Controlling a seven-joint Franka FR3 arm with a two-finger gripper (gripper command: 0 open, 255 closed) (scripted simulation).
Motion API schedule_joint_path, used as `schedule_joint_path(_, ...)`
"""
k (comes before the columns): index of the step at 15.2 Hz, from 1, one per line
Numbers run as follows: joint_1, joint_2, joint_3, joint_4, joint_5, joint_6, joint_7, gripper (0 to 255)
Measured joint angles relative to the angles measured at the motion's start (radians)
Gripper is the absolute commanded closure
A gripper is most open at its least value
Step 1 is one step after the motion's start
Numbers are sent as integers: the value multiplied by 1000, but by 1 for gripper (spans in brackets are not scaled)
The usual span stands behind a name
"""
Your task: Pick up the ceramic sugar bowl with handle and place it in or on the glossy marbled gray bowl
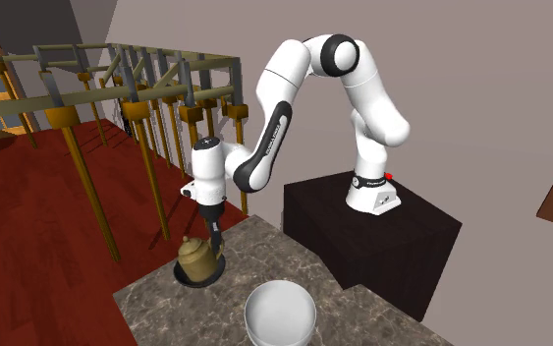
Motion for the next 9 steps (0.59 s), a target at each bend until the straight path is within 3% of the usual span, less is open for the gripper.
schedule_joint_path(5,-2,-11,3,-3,3,-8,-2,0)
schedule_joint_path(9,-15,-95,22,-14,27,-79,-19,0)
